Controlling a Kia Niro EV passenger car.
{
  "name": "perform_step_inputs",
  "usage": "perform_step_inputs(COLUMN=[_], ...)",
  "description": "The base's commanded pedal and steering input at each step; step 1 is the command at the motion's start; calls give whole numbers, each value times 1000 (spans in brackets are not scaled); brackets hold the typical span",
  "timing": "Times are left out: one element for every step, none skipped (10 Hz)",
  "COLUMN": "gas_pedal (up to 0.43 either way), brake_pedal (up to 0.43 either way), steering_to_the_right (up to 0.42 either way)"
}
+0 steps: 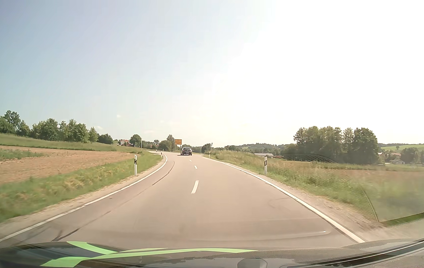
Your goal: Follow the waypoints while adhering to traffic rules and regulations
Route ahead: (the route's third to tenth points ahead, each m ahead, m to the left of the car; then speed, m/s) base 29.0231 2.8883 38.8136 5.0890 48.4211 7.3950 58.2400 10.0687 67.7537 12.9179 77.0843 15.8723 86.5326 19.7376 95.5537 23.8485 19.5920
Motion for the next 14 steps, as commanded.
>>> perform_step_inputs(gas_pedal=[110, 118, 118, 110, 59, 39, 39, 47, 59, 79, 98, 98, 98, 98], brake_pedal=[0, 0, 0, 0, 0, 0, 0, 0, 0, 0, 0, 0, 0, 0], steering_to_the_right=[-33, -33, -33, -33, -33, -33, -33, -32, -29, -26, -26, -26, -24, -23])
